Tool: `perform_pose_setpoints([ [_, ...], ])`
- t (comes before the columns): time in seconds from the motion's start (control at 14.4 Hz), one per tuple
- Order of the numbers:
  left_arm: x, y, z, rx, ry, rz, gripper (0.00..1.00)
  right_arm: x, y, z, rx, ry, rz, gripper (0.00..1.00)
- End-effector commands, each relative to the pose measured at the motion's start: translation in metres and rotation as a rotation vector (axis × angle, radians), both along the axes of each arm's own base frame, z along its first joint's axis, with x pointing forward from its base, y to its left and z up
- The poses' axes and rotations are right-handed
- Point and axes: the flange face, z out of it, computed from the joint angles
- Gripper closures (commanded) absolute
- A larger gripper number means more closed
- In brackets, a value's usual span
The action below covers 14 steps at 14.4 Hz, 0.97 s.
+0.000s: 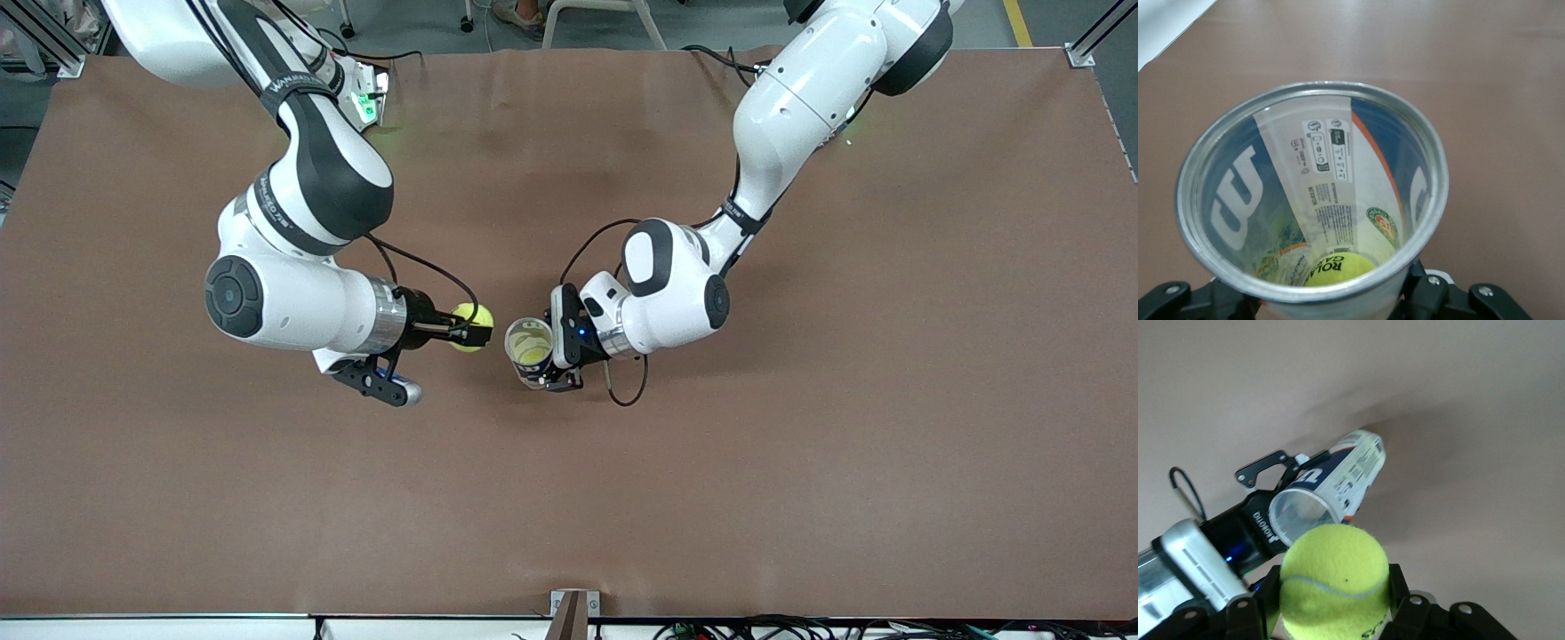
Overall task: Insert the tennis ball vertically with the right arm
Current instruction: 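Lift the second ball and carry it to the can with the right gripper, then push the second ball into the can opening and open the right gripper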
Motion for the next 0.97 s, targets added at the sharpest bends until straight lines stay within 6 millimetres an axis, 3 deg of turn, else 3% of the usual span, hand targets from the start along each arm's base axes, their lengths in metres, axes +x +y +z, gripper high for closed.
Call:
perform_pose_setpoints([
  [0.0,0.001,0.009,-0.008,0.005,-0.021,0.007,0.21,-0.005,0.016,-0.001,0.039,-0.006,-0.014,0.63],
  [0.42,0.001,0.009,-0.008,0.005,-0.021,0.007,0.21,-0.016,0.053,-0.025,0.040,-0.019,0.017,0.63],
  [0.9,0.003,0.010,-0.008,0.005,-0.020,0.010,0.21,-0.010,0.055,-0.049,0.036,-0.015,0.005,0.62],
])
